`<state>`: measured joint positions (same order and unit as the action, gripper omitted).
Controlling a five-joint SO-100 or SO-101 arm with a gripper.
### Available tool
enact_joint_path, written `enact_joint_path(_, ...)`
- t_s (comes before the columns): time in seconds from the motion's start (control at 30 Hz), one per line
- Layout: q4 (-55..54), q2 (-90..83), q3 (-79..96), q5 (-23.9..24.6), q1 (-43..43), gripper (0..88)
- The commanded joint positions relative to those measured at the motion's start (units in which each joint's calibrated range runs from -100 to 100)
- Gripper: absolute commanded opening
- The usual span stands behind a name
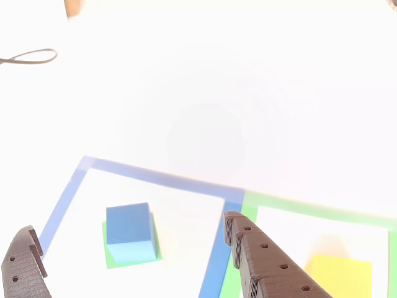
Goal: Tower of hanoi
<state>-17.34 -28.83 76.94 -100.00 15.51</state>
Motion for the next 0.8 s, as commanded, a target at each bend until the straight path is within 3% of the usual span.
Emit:
enact_joint_path(0.0,-11.9,7.1,-0.1,0.0,-0.1,35.4)
enact_joint_path(0.27,-25.1,20.5,-2.0,0.0,0.7,34.7)
enact_joint_path(0.77,-34.0,36.9,-10.4,0.0,1.9,33.0)
